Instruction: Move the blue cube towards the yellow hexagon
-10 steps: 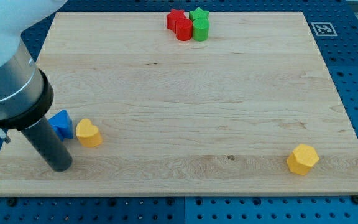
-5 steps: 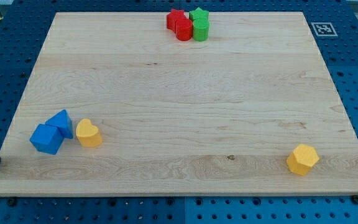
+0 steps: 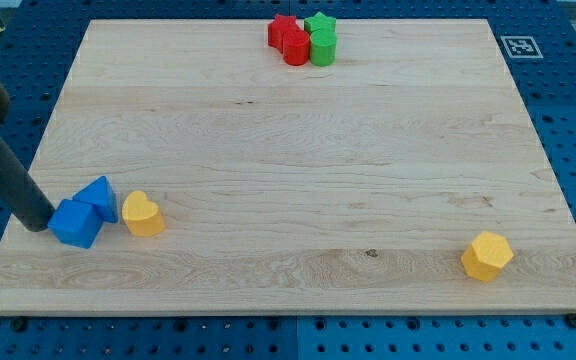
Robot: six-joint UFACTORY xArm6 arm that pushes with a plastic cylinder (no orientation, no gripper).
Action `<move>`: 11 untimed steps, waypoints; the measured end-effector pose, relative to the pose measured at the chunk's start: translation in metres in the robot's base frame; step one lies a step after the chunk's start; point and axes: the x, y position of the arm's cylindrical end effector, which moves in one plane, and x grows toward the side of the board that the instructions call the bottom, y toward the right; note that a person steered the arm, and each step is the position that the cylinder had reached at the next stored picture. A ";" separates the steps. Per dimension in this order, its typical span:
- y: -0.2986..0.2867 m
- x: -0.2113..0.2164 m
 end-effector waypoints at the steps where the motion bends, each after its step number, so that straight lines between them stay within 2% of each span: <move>1: 0.019 0.013; 7: 0.190 0.006; 11: 0.284 0.026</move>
